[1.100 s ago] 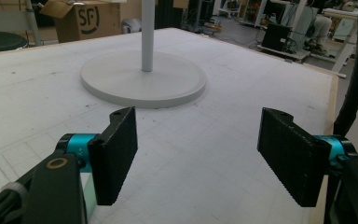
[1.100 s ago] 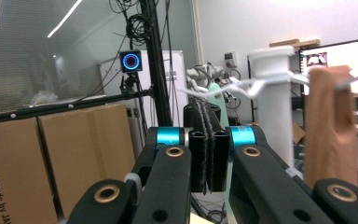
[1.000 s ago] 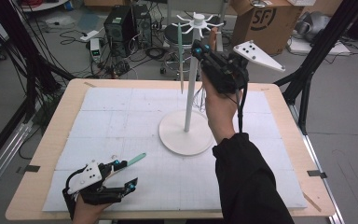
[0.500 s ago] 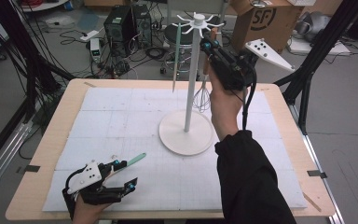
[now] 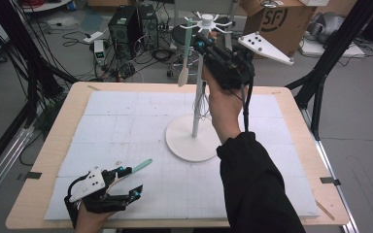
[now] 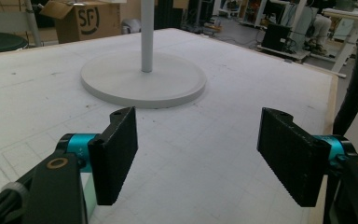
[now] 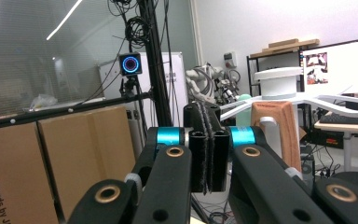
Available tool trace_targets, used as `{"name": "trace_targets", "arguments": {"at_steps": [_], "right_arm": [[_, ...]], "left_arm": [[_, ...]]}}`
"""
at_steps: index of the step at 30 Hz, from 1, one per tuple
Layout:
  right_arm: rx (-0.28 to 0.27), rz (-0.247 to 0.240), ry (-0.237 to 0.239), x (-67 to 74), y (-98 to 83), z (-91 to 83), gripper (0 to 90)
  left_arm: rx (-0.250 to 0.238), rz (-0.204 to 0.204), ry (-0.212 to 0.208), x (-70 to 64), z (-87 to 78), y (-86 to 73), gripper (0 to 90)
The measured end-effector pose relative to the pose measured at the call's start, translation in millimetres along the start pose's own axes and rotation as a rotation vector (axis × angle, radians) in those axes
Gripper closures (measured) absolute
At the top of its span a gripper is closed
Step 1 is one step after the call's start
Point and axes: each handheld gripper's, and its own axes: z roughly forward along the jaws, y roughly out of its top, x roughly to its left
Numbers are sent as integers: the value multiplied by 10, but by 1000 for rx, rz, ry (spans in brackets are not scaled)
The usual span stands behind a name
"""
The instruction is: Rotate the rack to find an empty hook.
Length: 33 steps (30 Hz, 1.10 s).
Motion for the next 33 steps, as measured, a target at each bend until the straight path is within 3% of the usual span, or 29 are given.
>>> {"name": "trace_targets", "arguments": {"at_steps": [10, 14, 17, 21, 25, 33], "right_arm": [[0, -8, 2, 5, -71, -162, 894], [32, -28, -3, -13, -155, -272, 741], [57, -43, -4, -37, -214, -362, 565], [111, -91, -44, -42, -291, -480, 410], [142, -104, -52, -64, -387, -646, 374], [207, -120, -63, -87, -703, -1009, 338]], "left_arm": [[4, 3, 5, -3, -4, 1, 294], [3, 6, 4, -18, 5, 4, 293], [5, 11, 1, -29, 9, 8, 293], [4, 15, 4, -37, 8, 10, 293], [-3, 16, 18, -22, -11, 22, 293], [-23, -22, 43, 17, -56, 35, 277]]}}
